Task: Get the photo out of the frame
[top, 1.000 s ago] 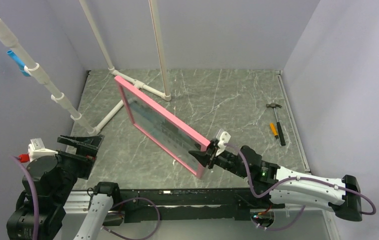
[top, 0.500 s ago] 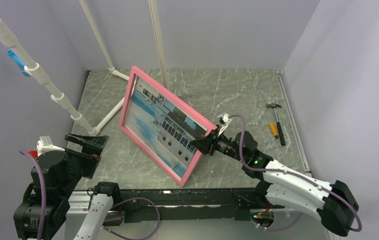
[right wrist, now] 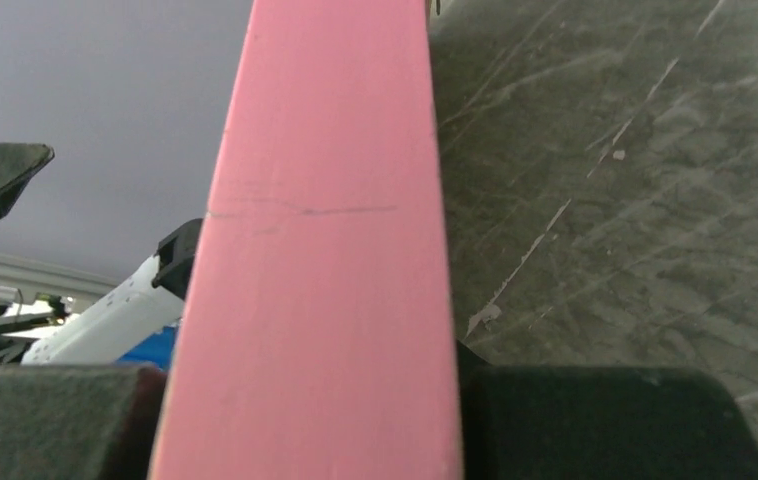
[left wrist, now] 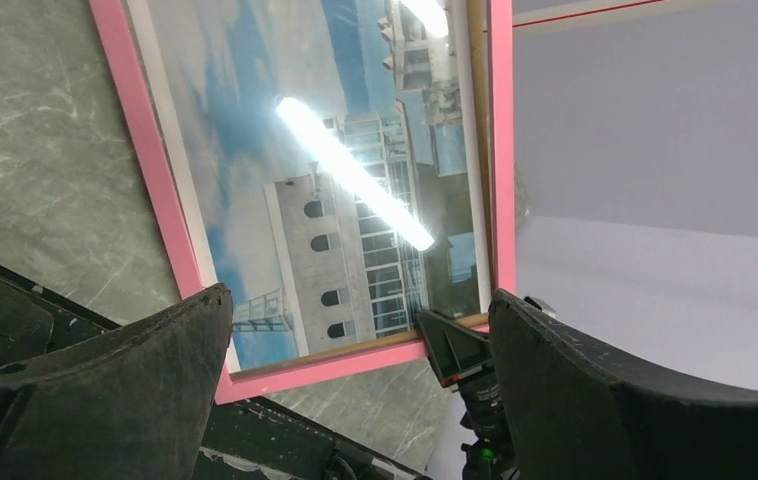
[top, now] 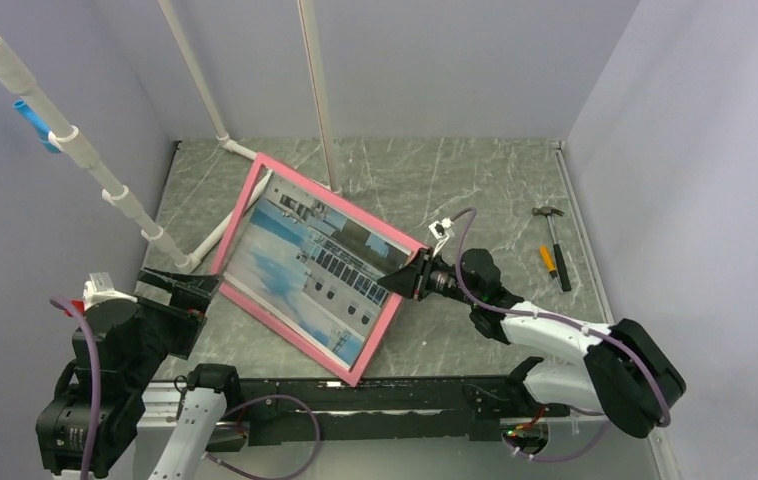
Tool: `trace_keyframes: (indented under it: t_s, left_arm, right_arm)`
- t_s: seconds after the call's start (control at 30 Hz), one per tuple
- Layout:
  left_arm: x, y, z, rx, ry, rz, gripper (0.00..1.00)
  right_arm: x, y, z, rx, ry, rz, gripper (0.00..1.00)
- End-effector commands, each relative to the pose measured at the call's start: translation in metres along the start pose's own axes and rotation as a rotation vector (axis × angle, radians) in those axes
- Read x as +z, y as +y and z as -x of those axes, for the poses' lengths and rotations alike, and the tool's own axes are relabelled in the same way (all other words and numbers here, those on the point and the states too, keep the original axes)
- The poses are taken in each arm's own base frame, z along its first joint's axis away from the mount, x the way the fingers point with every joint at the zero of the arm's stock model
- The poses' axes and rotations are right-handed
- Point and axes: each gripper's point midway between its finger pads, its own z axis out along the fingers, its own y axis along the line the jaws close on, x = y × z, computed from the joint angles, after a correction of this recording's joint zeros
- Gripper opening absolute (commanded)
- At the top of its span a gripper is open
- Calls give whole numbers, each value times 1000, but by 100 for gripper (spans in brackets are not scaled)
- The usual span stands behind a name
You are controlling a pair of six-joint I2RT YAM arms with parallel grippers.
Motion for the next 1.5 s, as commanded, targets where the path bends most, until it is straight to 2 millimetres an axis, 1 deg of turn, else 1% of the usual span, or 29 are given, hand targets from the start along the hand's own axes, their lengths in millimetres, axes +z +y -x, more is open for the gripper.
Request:
trace_keyframes:
  t_s: [0.0, 0.17, 0.27, 0.37, 0.43, 0.53, 0.63, 0.67, 0.73, 0.83, 0.93, 0.97, 1.03, 1.07, 1.23, 1.37, 1.47]
  left_arm:
    - [-1, -6, -2, 3, 8, -43, 100]
    - [0, -5, -3, -1, 13, -42, 100]
    - [0, -5, -5, 2, 20, -44, 99]
    - [-1, -3, -5, 0, 22, -38, 99]
    - [-1, -3, -6, 1, 24, -41, 99]
    - [-1, 0, -7, 1, 23, -37, 99]
    - [0, 4, -7, 0, 16, -30, 99]
    - [1, 6, -7, 3, 16, -26, 99]
    - [7, 10, -9, 11, 23, -13, 100]
    - [20, 18, -16, 39, 56, 25, 99]
    - [37, 35, -24, 58, 91, 98, 99]
    - [45, 43, -28, 62, 105, 132, 99]
    - [56, 54, -34, 59, 132, 175, 99]
    - [64, 61, -41, 54, 159, 200, 99]
    - [95, 85, -70, 30, 295, 292, 99]
    - [107, 105, -74, 17, 297, 382, 99]
    - [116, 117, -75, 11, 280, 423, 99]
  right_arm:
    - [2, -2, -33, 78, 139, 25, 0]
    - [15, -28, -42, 164, 177, -69, 0]
    - [18, -51, -44, 215, 164, -161, 0]
    - [17, -79, -51, 283, 192, -277, 0]
    - [15, -92, -55, 329, 198, -319, 0]
    - [10, -108, -62, 360, 202, -369, 0]
    - [7, -120, -67, 357, 219, -398, 0]
    - [6, -124, -69, 354, 226, -412, 5]
    - [4, -130, -71, 333, 234, -437, 21]
    - [0, -139, -72, 297, 258, -491, 37]
    - [-6, -147, -71, 266, 274, -554, 56]
    - [-10, -151, -72, 262, 289, -589, 62]
    - [-14, -155, -71, 241, 302, -631, 72]
    - [-20, -159, -73, 237, 317, -668, 76]
    - [-45, -163, -66, 150, 338, -783, 90]
    - [-66, -160, -56, 81, 352, -850, 95]
    - [-75, -155, -42, -10, 354, -877, 95]
